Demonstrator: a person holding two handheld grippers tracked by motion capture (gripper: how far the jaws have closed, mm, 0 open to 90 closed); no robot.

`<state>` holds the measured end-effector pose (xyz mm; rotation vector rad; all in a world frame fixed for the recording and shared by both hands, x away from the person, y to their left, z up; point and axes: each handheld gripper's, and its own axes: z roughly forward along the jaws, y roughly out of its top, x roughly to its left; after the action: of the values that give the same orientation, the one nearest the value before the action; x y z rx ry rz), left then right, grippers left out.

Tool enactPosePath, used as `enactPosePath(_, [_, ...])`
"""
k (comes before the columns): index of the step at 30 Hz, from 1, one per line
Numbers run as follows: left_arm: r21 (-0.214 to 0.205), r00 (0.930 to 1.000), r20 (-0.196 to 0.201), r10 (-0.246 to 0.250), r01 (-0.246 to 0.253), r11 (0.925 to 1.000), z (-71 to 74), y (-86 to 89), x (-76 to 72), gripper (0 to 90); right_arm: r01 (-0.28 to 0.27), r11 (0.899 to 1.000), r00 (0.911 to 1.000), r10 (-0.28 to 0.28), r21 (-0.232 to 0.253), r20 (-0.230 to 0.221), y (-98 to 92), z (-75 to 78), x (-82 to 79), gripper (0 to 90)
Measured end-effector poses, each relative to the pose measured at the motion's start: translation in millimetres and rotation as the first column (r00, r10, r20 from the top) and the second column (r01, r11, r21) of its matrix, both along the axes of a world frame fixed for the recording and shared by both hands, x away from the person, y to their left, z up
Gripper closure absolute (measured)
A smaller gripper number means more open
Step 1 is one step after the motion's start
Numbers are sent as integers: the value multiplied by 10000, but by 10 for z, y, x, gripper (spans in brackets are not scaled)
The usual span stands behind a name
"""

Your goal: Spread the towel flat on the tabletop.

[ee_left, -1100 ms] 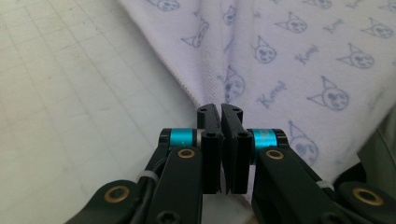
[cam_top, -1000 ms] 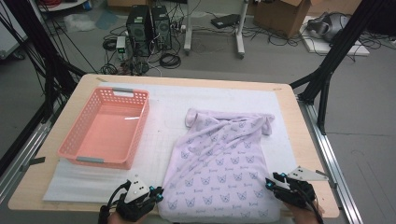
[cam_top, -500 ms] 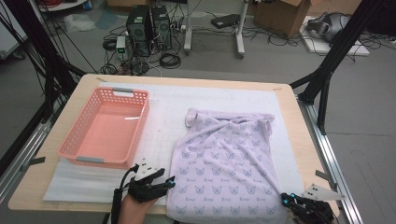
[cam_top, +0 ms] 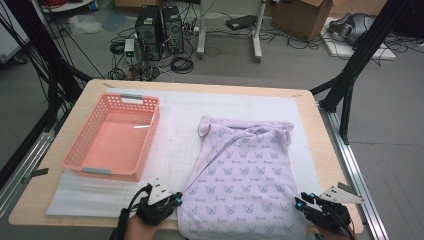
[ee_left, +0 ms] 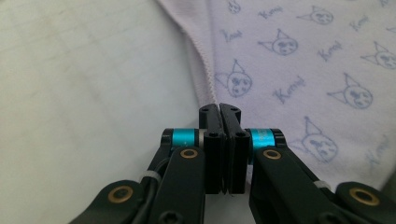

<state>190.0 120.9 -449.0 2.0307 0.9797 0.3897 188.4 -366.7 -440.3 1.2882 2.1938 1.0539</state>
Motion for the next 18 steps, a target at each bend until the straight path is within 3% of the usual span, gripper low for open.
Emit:
enactPosePath(4, [-11,10000,-31,-77,77,10000,-4,144,-183,879,43,10000,10000,-43,-1,36,139,-10,147,616])
enactPosePath(7, [-227,9999,-29,-156,155,9996,0,153,-213,868,74,9999,9998,-76,-152,-160,244,-40,226,617])
enactPosePath(8, [-356,9999,-51,-153,151,9993,4,147,-199,819,-6,9997,9998,1,-229,-222,275,-56,241,641])
enactPosePath(9, [-528,9999,-96,-99,94,9986,5,143,-179,674,-203,9991,9997,199,-361,-129,309,-71,232,761])
enactPosePath(10, [-643,10000,-86,-8,2,9979,6,141,-157,599,-421,9989,9989,416,-227,-223,308,-69,219,851])
enactPosePath(15, [-1187,9986,-150,502,-516,9916,10,122,12,504,-672,9972,9970,659,-330,-396,207,-44,116,872])
enactPosePath(18, [-1379,9984,-180,536,-556,9889,16,29,158,491,-512,9982,9979,499,-307,-408,-4,-45,-110,872])
